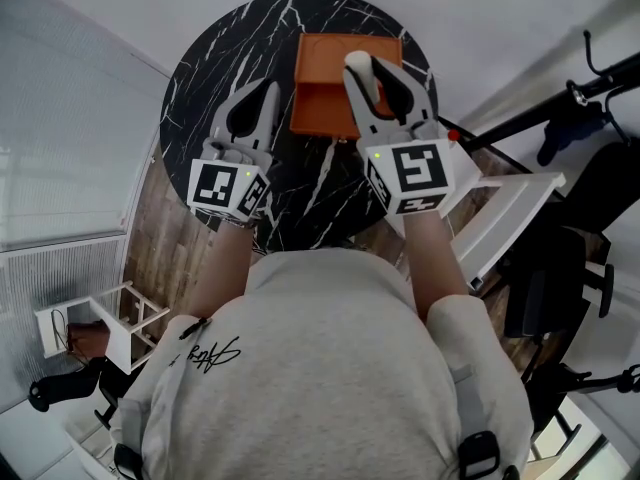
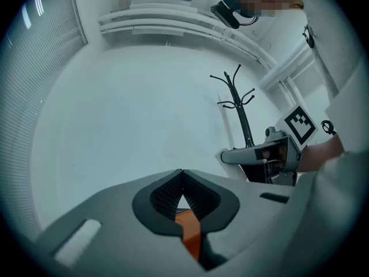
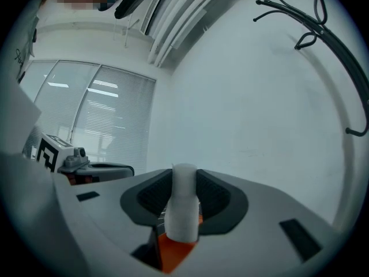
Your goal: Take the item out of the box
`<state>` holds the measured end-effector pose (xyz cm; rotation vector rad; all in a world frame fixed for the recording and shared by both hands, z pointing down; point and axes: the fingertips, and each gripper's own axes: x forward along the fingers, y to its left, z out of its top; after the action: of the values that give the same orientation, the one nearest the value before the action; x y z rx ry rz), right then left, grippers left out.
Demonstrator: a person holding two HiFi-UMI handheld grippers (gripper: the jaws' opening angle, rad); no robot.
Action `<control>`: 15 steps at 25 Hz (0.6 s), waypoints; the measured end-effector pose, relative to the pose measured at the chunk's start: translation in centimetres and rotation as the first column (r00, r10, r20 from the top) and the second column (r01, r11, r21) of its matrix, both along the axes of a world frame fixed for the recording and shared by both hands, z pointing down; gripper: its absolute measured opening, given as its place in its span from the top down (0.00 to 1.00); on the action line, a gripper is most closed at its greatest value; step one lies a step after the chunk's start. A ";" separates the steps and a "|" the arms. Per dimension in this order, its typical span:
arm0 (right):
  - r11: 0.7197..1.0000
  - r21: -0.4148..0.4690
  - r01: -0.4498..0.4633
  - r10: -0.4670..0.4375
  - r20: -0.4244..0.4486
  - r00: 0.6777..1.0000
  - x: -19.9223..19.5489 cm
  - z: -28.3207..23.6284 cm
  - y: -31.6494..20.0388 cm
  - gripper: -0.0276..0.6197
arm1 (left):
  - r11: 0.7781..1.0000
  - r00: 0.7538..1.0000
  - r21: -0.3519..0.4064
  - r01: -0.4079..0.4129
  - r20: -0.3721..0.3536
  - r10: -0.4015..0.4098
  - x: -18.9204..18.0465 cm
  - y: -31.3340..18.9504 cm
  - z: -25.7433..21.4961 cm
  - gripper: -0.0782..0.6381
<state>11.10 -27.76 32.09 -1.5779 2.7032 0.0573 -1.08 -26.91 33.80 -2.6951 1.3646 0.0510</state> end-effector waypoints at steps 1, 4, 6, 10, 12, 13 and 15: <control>1.000 0.005 0.000 0.000 0.004 1.000 0.1 -0.2 0.1 0.77 | 1.000 1.000 0.003 -0.001 -0.001 0.001 0.0 0.0 -0.1 0.89; 1.000 0.014 -0.006 0.005 0.012 1.000 0.3 -0.6 0.1 0.77 | 1.000 1.000 0.008 -0.004 -0.001 0.004 0.1 0.0 -0.4 0.89; 1.000 0.017 -0.011 0.011 0.012 1.000 0.4 -0.7 0.1 0.77 | 1.000 1.000 0.011 -0.004 0.000 0.004 0.1 -0.1 -0.5 0.89; 1.000 0.017 -0.026 0.026 0.018 1.000 0.7 -0.5 0.0 0.77 | 1.000 1.000 0.015 0.003 -0.004 -0.002 0.0 -0.1 -0.4 0.89; 0.999 0.017 -0.032 0.032 0.021 0.999 0.8 -0.4 0.0 0.77 | 1.000 1.000 0.015 0.003 -0.005 -0.003 0.0 -0.1 -0.3 0.89; 0.999 0.018 -0.034 0.033 0.022 0.999 0.9 -0.4 0.1 0.77 | 1.000 1.000 0.014 0.003 -0.006 -0.003 0.0 -0.1 -0.3 0.89; 0.999 0.019 -0.035 0.034 0.024 0.999 0.9 -0.5 0.2 0.77 | 1.000 1.000 0.013 0.005 -0.009 -0.005 0.0 0.0 -0.2 0.89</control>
<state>12.01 -27.58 31.62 -1.6095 2.6495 0.0650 -1.13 -26.92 33.57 -2.6839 1.3680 0.0713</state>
